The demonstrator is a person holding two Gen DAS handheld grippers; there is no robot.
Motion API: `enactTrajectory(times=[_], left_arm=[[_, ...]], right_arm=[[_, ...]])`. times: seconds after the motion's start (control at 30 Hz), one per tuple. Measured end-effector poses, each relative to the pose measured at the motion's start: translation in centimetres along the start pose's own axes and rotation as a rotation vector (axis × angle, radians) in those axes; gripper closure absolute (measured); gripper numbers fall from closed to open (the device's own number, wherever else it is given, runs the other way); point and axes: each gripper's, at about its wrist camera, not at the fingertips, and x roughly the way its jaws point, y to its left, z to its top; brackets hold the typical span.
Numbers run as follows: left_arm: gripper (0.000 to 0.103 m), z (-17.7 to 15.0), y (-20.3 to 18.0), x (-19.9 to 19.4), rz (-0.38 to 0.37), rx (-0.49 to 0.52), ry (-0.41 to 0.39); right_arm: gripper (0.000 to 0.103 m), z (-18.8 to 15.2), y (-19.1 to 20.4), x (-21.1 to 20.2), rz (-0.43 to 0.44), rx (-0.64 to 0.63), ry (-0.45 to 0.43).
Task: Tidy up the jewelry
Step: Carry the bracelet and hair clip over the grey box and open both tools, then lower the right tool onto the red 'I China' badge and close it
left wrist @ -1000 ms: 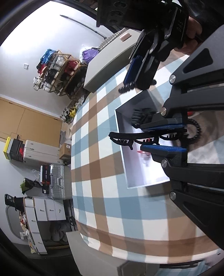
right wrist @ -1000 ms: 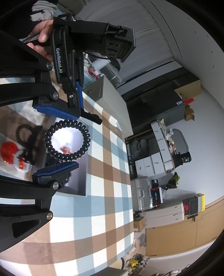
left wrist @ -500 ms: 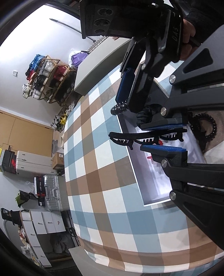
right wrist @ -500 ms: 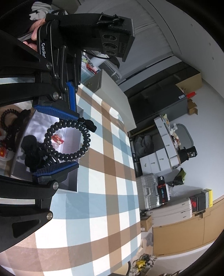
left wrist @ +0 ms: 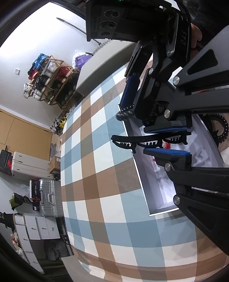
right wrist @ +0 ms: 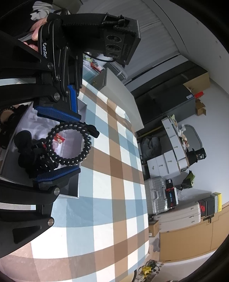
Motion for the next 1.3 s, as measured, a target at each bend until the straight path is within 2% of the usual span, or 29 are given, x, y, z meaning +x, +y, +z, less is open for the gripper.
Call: enactTrajectory(times=[0.07, 0.13, 0.2, 0.6, 0.77, 0.97, 1.1, 1.3], left_arm=[[0.089, 0.0, 0.1, -0.1, 0.005, 0.002, -0.006], [0.08, -0.1, 0.1, -0.3, 0.005, -0.001, -0.01], [0.072, -0.1, 0.1, -0.5, 0.005, 0.0, -0.016], [0.071, -0.9, -0.1, -1.8, 0.043, -0.007, -0.038], [0.07, -1.4, -0.5, -2.7, 0.069, -0.007, -0.055], [0.051, -2.7, -1.2, -4.1, 0.104, -0.014, -0.114], [0.038, -3.9, -1.6, -4.6, 0.164, -0.028, -0.149], [0.034, -5.4, -1.8, -5.4, 0.192, -0.052, -0.159]], right_arm=[[0.049, 0.0, 0.0, -0.2, 0.002, 0.003, -0.007], [0.037, 0.0, 0.0, -0.4, 0.0, 0.006, -0.018], [0.037, 0.0, 0.0, -0.8, -0.006, 0.007, -0.032], [0.036, -0.1, 0.3, -3.1, -0.022, 0.016, -0.069], [0.03, -0.3, 1.1, -4.4, -0.029, 0.001, -0.096], [0.017, -1.4, 2.0, -6.1, -0.04, -0.013, -0.121], [0.014, -2.8, 2.6, -7.1, -0.061, -0.029, -0.119], [0.009, -5.3, 3.2, -8.1, -0.083, -0.017, -0.093]])
